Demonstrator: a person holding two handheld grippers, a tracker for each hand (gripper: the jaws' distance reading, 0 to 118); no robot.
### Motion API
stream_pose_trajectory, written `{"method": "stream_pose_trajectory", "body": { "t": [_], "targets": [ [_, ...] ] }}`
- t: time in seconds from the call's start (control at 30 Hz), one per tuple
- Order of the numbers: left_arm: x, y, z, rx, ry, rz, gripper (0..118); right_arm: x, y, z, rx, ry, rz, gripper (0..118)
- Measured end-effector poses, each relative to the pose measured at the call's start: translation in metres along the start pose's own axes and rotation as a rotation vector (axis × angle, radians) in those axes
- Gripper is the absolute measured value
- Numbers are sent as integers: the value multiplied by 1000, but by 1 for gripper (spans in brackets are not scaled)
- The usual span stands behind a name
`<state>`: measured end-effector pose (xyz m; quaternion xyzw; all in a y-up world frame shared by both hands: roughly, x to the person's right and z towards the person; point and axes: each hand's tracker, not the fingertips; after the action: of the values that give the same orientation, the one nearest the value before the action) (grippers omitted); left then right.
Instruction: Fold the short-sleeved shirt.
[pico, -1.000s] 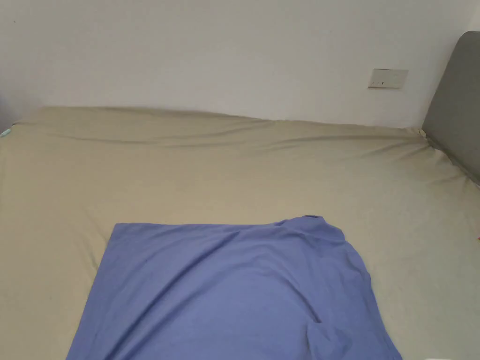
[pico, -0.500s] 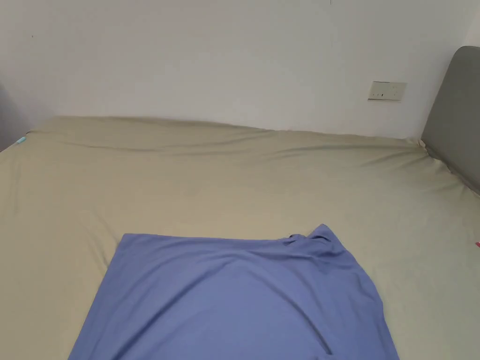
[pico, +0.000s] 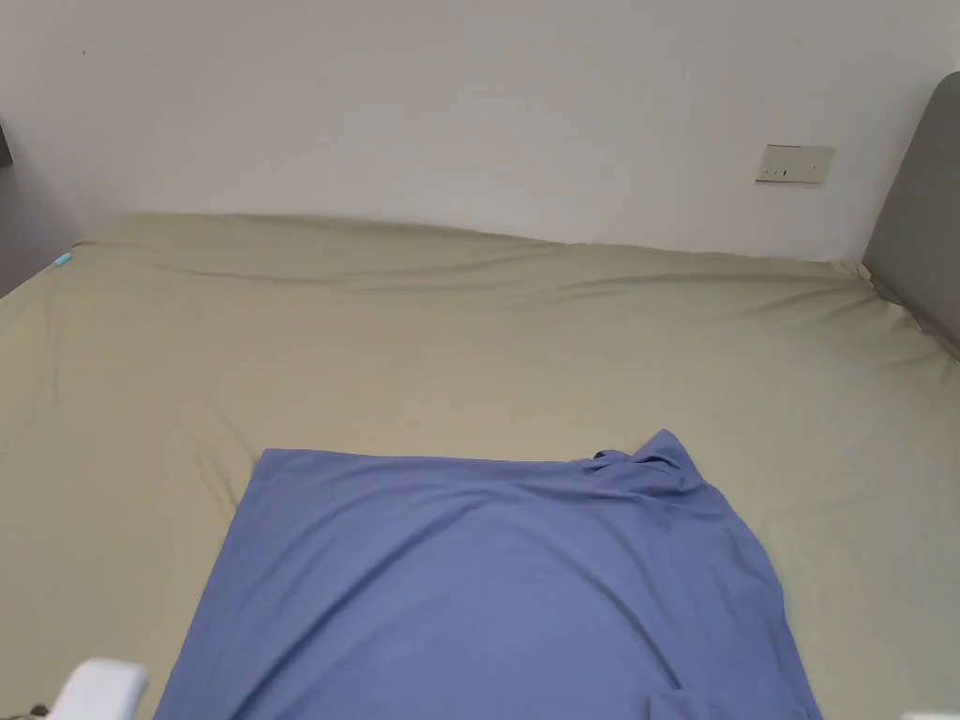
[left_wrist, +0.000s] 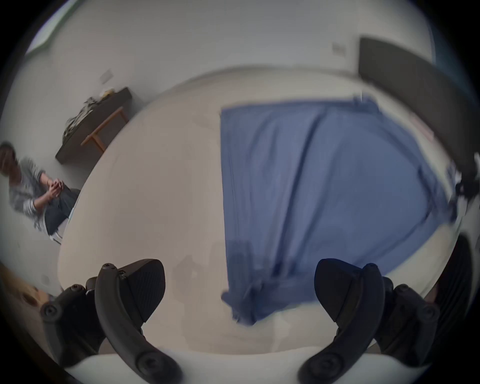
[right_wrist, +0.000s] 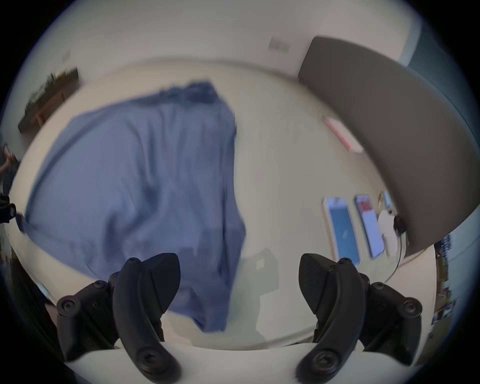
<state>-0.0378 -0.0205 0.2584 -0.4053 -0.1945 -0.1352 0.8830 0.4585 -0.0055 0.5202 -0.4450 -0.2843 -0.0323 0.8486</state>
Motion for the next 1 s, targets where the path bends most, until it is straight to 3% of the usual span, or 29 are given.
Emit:
{"method": "stream_pose_trajectory", "body": {
  "t": [0.17, 0.27, 0.33, 0.37, 0.4, 0.43, 0.47, 0.5, 0.6, 0.77, 1.0],
  "targets": [
    [15, 69, 79, 387, 18, 105, 114, -19, 66, 87, 403, 22, -61, 99],
    [34, 100, 128, 599, 18, 114, 113, -44, 97, 142, 575, -1, -40, 99],
    [50, 115, 155, 699, 44, 100, 107, -60, 111, 169, 642, 5, -21, 95],
    [60, 120, 168, 738, 63, 90, 93, -66, 116, 180, 689, 29, -15, 89],
    [67, 124, 177, 765, 72, 73, 77, -73, 118, 190, 719, 35, -8, 80],
    [75, 127, 183, 808, 86, 55, 56, -82, 120, 200, 756, 42, 6, 64],
    [83, 130, 189, 821, 75, 45, 28, -89, 121, 206, 785, 31, 19, 29],
    [89, 130, 193, 841, 77, 39, 15, -93, 121, 208, 806, 4, 25, 4],
    [106, 130, 197, 861, 87, 12, 0, -106, 119, 216, 835, 17, 83, 2],
    [120, 125, 196, 855, 82, -42, 0, -121, 115, 210, 837, 6, 142, 2],
    [115, 123, 198, 837, 62, -52, 0, -117, 115, 205, 827, 20, 137, 2]
  ]
}}
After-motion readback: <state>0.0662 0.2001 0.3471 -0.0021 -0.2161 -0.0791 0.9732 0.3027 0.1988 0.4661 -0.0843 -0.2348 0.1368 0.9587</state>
